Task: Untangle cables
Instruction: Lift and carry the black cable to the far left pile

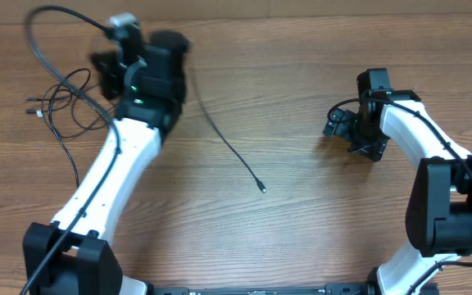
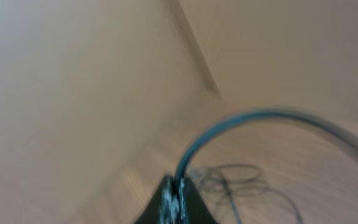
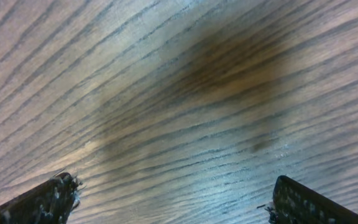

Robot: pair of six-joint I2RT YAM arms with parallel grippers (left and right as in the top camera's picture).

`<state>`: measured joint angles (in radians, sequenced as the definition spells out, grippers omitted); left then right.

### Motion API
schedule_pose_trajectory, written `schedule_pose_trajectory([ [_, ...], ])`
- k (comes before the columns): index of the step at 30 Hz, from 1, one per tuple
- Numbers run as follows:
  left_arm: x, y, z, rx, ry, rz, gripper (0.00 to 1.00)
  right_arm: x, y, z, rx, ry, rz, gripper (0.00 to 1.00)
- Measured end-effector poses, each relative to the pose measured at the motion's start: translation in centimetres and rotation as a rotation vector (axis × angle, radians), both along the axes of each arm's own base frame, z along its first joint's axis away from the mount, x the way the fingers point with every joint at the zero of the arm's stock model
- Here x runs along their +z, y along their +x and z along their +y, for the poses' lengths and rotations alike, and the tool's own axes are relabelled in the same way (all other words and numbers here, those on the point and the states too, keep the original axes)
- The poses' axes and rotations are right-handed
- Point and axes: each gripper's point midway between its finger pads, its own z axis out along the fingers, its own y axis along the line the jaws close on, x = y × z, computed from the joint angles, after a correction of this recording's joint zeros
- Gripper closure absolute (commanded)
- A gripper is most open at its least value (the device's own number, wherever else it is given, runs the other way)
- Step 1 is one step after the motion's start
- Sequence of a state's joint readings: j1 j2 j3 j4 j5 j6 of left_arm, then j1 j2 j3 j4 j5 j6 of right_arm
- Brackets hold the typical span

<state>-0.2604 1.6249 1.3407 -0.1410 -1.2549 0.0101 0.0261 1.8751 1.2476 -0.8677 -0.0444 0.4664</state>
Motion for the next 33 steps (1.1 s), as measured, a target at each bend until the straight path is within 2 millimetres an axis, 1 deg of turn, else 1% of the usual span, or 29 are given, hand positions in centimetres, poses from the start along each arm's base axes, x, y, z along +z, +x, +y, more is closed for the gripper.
schedule_pose_trajectory([
  [2, 3.1, -0.2, 2.6, 0.086, 0.034, -0.083, 0.96, 0.0, 0.0, 0.0, -0.001, 0.000, 0.001, 0.00],
  [4, 6.2, -0.9, 5.0, 0.167, 0.061, -0.161, 0.96, 0.0, 0.0, 0.0, -0.001, 0.000, 0.001, 0.00],
  [5, 8.0, -1.5, 6.3, 0.207, 0.071, -0.212, 0.96, 0.0, 0.0, 0.0, 0.000, 0.000, -0.001, 0.00],
  [6, 9.3, -2.1, 7.3, 0.241, 0.082, -0.241, 0.96, 0.0, 0.0, 0.0, 0.000, 0.000, 0.000, 0.00],
  [8, 12.9, -4.0, 9.6, 0.317, 0.107, -0.332, 0.96, 0.0, 0.0, 0.0, 0.000, 0.000, 0.000, 0.00],
  [11, 15.6, -6.3, 11.7, 0.378, 0.150, -0.364, 0.96, 0.0, 0.0, 0.0, 0.000, 0.000, 0.000, 0.00],
  [12, 16.2, -7.0, 12.2, 0.393, 0.167, -0.348, 0.96, 0.0, 0.0, 0.0, 0.000, 0.000, 0.000, 0.00],
  [14, 16.6, -7.6, 12.7, 0.410, 0.191, -0.291, 0.96, 0.0, 0.0, 0.0, 0.000, 0.000, 0.000, 0.00],
  [15, 16.4, -7.5, 12.8, 0.413, 0.197, -0.259, 0.96, 0.0, 0.0, 0.0, 0.000, 0.000, 0.000, 0.00],
  [17, 15.5, -7.1, 12.9, 0.414, 0.205, -0.170, 0.96, 0.0, 0.0, 0.0, 0.000, 0.000, 0.000, 0.00],
  [18, 14.5, -6.6, 12.9, 0.409, 0.208, -0.098, 0.96, 0.0, 0.0, 0.0, -0.001, 0.000, 0.001, 0.00],
  [20, 13.0, -6.0, 12.9, 0.400, 0.210, -0.013, 0.96, 0.0, 0.0, 0.0, -0.001, 0.000, 0.000, 0.00],
  [21, 11.6, -5.6, 13.0, 0.393, 0.209, 0.058, 0.96, 0.0, 0.0, 0.0, 0.000, 0.000, -0.001, 0.00],
  [22, 10.8, -5.4, 13.0, 0.387, 0.207, 0.091, 0.96, 0.0, 0.0, 0.0, 0.000, 0.000, 0.001, 0.00],
  [23, 9.7, -5.1, 13.0, 0.378, 0.202, 0.129, 0.96, 0.0, 0.0, 0.0, 0.000, 0.000, 0.000, 0.00],
  [24, 7.8, -5.1, 12.9, 0.363, 0.193, 0.203, 0.96, 0.0, 0.0, 0.0, 0.000, 0.000, -0.001, 0.00],
  [25, 6.8, -5.0, 12.9, 0.354, 0.184, 0.221, 0.96, 0.0, 0.0, 0.0, 0.000, 0.000, 0.001, 0.00],
  [26, 5.1, -4.9, 12.8, 0.322, 0.174, 0.298, 0.96, 0.0, 0.0, 0.0, 0.000, 0.000, -0.001, 0.00],
  [28, 1.6, -4.8, 12.4, 0.247, 0.111, 0.371, 0.96, 0.0, 0.0, 0.0, 0.000, 0.000, 0.000, 0.00],
  [31, -2.6, -4.4, 11.8, 0.136, -0.051, 0.385, 0.96, 0.0, 0.0, 0.0, 0.000, 0.000, 0.001, 0.00],
  [33, -4.4, -4.0, 11.5, 0.087, -0.170, 0.341, 0.96, 0.0, 0.0, 0.0, -0.001, 0.000, 0.000, 0.00],
])
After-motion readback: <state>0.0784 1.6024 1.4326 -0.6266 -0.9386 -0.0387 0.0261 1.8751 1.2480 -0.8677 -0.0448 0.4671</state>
